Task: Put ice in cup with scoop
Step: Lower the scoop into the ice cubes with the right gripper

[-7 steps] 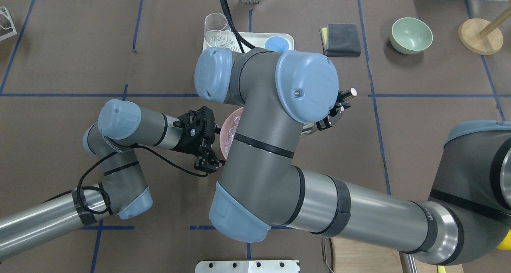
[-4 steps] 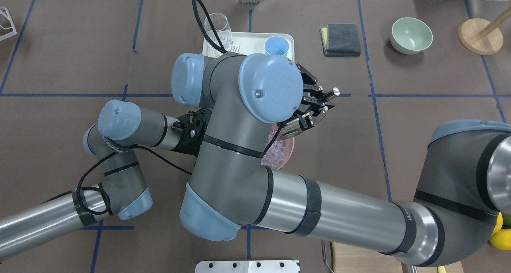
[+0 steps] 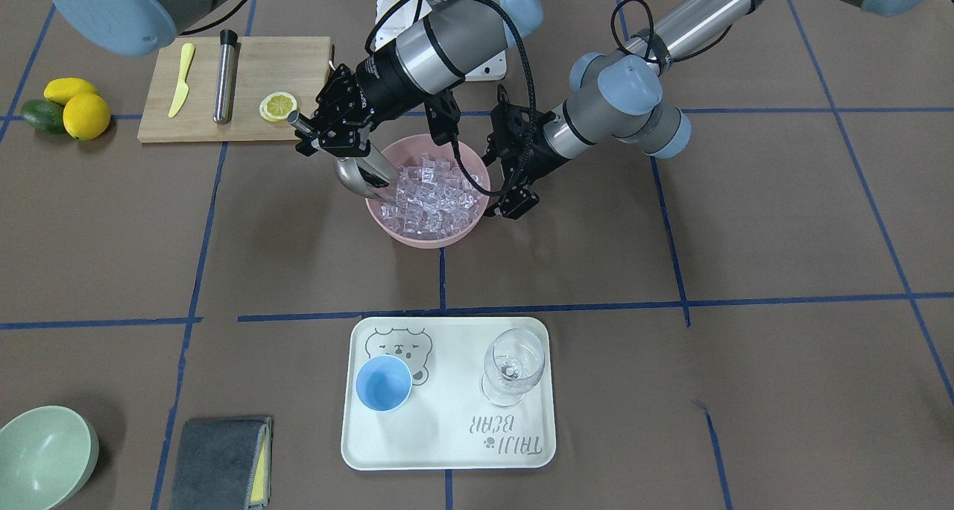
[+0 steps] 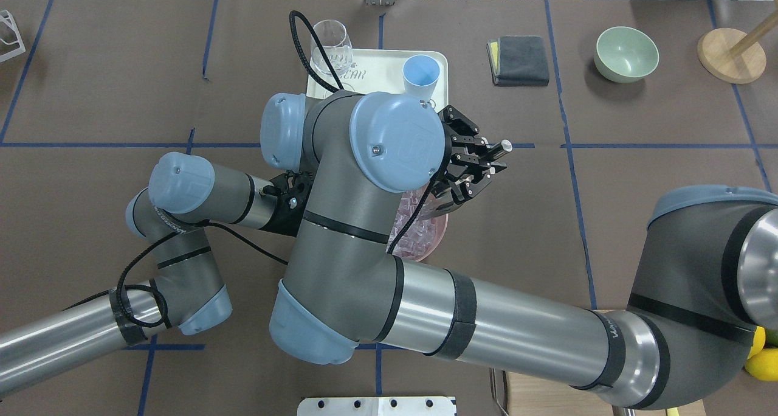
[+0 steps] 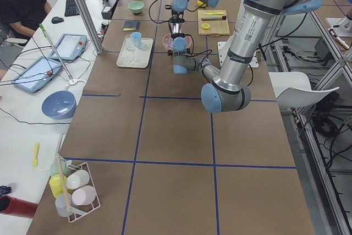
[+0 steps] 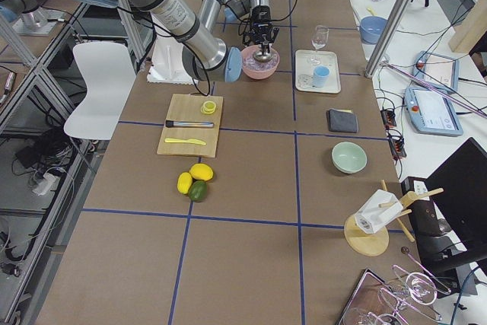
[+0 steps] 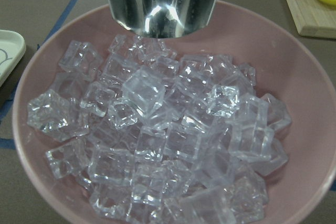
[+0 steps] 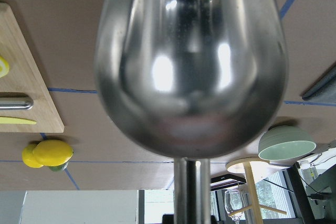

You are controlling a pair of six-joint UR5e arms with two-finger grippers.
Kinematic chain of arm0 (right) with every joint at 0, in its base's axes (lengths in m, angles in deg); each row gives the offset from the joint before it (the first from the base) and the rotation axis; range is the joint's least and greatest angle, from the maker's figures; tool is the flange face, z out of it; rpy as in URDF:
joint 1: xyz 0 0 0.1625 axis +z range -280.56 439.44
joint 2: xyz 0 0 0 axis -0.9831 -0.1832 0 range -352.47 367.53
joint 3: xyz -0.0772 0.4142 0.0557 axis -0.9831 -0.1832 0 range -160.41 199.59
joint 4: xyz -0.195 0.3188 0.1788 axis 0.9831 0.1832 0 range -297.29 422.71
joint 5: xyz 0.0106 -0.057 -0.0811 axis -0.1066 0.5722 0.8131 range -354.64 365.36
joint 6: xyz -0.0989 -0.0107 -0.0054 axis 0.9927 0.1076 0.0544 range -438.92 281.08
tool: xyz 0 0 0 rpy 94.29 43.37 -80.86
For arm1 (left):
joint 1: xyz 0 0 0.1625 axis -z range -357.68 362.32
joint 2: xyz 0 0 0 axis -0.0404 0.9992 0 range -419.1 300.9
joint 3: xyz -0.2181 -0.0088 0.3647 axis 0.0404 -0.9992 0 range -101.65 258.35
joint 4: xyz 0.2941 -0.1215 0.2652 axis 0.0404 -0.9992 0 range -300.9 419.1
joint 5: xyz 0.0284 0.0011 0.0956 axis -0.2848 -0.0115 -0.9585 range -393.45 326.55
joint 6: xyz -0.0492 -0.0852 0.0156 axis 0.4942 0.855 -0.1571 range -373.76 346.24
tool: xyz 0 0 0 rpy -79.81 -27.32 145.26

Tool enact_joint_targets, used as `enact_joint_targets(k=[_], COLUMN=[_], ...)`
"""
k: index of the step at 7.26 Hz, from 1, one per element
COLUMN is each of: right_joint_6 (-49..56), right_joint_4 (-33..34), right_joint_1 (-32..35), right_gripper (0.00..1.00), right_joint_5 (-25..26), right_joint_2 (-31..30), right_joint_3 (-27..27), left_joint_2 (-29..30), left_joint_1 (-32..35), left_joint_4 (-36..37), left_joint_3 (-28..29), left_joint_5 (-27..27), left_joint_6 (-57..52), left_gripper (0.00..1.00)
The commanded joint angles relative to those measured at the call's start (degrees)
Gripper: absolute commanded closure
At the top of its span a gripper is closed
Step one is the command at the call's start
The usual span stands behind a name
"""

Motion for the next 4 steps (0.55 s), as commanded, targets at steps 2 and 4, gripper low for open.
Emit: enact_joint_targets(k=[2, 4], right_joint_6=[-0.5, -0.4], right_joint_4=[-2.2, -2.7], right_joint_1=[-1.2, -1.3], right_gripper=[1.00, 1.00], right_joint_5=[0.2, 0.1], right_joint_2=[-0.3, -0.3], right_joint_3=[-2.2, -2.2], left_joint_2=[-0.1, -0.1], left_joint_1=[0.0, 0.0], left_joint_4=[0.0, 0.0], left_joint_3=[0.0, 0.0], left_joint_5=[0.0, 0.0], left_joint_6=[0.0, 0.0], left_gripper=[0.01, 0.01])
